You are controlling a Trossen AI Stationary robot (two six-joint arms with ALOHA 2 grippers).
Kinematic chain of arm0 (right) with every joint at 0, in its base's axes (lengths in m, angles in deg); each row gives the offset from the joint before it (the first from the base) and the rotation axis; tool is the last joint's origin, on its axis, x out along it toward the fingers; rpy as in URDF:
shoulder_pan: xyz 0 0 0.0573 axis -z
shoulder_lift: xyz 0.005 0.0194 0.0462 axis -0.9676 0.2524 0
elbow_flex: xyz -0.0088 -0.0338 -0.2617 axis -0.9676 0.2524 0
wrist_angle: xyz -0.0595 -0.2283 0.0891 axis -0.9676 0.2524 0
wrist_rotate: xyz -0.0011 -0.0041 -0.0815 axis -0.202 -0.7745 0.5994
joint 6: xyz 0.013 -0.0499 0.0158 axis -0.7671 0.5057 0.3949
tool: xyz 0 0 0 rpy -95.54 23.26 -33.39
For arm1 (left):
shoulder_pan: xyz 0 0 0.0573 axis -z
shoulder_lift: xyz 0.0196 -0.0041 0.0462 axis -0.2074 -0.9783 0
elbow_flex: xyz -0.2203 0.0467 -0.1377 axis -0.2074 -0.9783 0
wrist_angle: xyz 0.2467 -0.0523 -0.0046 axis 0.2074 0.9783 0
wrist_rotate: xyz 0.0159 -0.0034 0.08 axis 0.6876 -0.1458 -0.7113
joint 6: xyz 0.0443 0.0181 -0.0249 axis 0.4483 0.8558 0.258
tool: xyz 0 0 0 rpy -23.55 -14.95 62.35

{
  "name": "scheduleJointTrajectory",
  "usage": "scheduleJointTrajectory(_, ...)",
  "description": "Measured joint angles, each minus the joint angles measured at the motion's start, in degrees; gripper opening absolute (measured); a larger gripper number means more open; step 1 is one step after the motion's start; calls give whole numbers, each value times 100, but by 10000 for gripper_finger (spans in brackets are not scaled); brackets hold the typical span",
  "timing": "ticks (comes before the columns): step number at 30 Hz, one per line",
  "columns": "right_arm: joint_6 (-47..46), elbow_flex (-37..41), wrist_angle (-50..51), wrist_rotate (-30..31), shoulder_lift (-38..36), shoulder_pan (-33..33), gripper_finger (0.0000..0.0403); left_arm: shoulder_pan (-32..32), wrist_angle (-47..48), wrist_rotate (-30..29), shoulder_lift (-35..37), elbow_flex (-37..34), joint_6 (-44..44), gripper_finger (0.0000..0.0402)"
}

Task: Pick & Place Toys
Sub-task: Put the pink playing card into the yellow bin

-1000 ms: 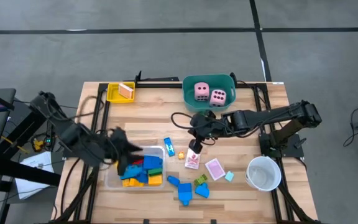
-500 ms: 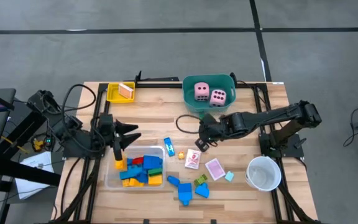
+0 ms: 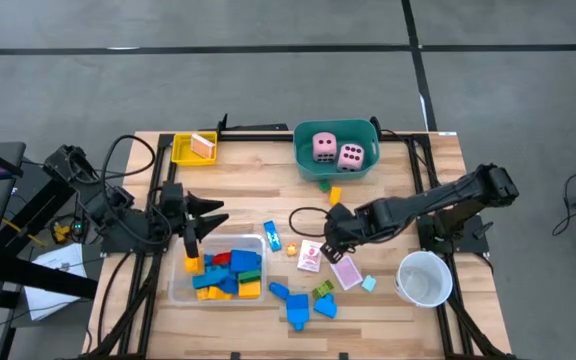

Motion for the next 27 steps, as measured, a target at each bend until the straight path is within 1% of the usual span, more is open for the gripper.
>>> scheduleJointTrajectory(7, -883, 623, -334, -35, -1, -141, 248, 0, 0, 1, -11, 0, -3, 185)
scheduleJointTrajectory(10, -1273, 905, -483, -242, -2, -184, 290, 0, 0, 0, -11, 0, -2, 185)
scheduleJointTrajectory(13, -1537, 1162, -793, -517, -2, -212, 322, 0, 2, 0, -11, 0, -2, 185)
scheduleJointTrajectory(17, -1705, 1291, -839, -732, -2, -218, 355, 0, 2, -1, -11, 0, -2, 185)
scheduleJointTrajectory(20, -1704, 1312, -962, -833, -2, -218, 371, 0, 0, -2, -11, 0, 0, 185)
scheduleJointTrajectory(24, -1707, 1310, -1017, -959, 81, -224, 379, 0, 1, -2, -11, 0, 0, 185)
scheduleJointTrajectory(27, -1767, 1305, -1167, -1161, 227, -304, 380, 0, 0, 32, -11, 0, 0, 185)
